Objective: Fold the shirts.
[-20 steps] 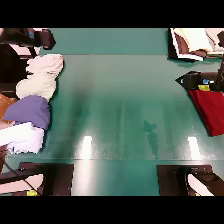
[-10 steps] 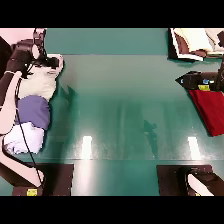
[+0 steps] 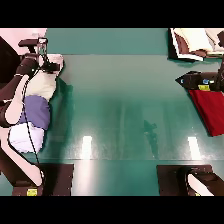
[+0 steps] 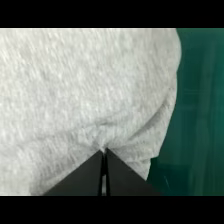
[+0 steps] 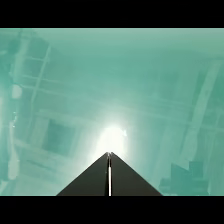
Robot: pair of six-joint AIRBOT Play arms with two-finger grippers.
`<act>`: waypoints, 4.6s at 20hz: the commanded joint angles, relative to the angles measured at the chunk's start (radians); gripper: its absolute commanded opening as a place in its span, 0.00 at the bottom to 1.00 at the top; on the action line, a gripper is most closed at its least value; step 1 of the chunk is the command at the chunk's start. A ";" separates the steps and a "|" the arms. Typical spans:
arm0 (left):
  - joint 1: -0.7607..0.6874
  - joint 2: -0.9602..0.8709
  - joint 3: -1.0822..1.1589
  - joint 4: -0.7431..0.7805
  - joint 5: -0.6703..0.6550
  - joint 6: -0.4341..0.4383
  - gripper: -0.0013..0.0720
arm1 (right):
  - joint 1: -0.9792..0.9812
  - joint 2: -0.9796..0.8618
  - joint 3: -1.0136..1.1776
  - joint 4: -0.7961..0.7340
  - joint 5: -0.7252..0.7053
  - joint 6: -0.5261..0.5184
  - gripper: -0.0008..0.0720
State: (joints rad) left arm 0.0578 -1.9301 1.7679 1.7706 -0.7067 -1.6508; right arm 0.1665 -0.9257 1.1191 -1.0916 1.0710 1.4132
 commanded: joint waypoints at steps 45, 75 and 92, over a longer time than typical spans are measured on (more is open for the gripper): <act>-0.308 0.480 -0.723 -0.798 -0.237 0.225 0.75 | 0.000 0.000 0.569 -0.086 0.137 0.000 0.03; -0.275 0.546 -0.502 -0.692 -0.282 0.306 0.04 | 0.435 -0.584 -0.141 0.386 -0.180 -0.046 0.61; -0.275 0.940 -0.159 -0.701 -0.447 0.308 0.04 | 0.225 -0.233 0.398 -0.027 0.181 -0.013 0.02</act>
State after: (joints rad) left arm -0.2180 -1.0958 1.4979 1.0985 -1.0817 -1.3422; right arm 0.4477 -1.3006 1.4055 -1.0370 1.1439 1.3907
